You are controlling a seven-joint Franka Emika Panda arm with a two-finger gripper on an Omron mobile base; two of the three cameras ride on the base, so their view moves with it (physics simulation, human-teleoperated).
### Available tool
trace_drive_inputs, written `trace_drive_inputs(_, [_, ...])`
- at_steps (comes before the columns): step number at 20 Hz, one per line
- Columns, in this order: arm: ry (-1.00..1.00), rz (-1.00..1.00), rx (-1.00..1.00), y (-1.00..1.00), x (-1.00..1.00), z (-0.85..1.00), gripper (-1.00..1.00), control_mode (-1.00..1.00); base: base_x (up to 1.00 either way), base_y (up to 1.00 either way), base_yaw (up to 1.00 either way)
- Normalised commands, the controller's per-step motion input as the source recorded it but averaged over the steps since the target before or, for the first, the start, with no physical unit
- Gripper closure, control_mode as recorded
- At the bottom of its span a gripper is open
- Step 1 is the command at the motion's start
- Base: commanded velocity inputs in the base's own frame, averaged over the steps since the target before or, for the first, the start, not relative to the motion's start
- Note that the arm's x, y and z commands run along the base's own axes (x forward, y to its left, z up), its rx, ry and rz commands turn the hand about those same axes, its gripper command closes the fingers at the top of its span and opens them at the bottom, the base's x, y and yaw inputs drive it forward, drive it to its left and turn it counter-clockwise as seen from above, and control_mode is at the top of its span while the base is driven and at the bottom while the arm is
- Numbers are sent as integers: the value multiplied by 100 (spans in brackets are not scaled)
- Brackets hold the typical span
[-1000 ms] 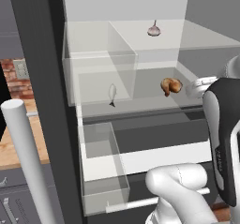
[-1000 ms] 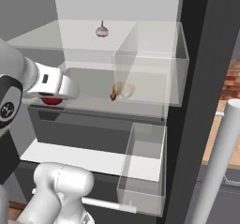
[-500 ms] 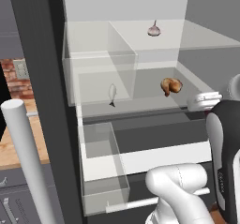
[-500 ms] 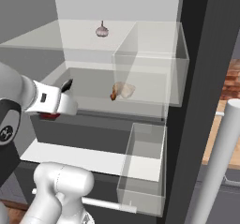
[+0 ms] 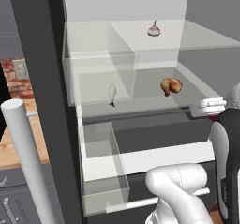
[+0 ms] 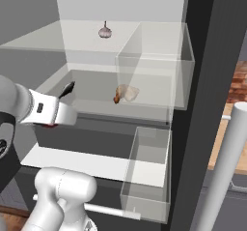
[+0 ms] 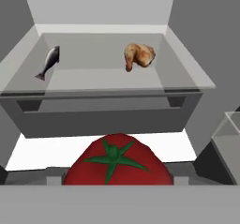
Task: Gather the tomato and garlic from the fridge and place them on a tray on the dining counter. Then gather the fish and chicken drumstick from the fridge and place them on the other tray.
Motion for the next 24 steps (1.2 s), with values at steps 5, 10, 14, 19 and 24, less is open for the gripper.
trace_drive_inputs(5, [0, 0, 0, 0, -32, -5, 100, -100, 0, 0, 0])
trace_drive_inputs(10, [0, 0, 0, 0, -13, 0, 100, 100, -4, 0, 0])
trace_drive_inputs(14, [0, 0, 0, 0, 0, 0, 100, 100, -61, 0, 0])
trace_drive_inputs(19, [0, 0, 0, 0, 0, 0, 100, 100, -86, 0, 0])
trace_drive_inputs(24, [0, 0, 0, 0, 0, 0, 100, 100, -83, 0, 2])
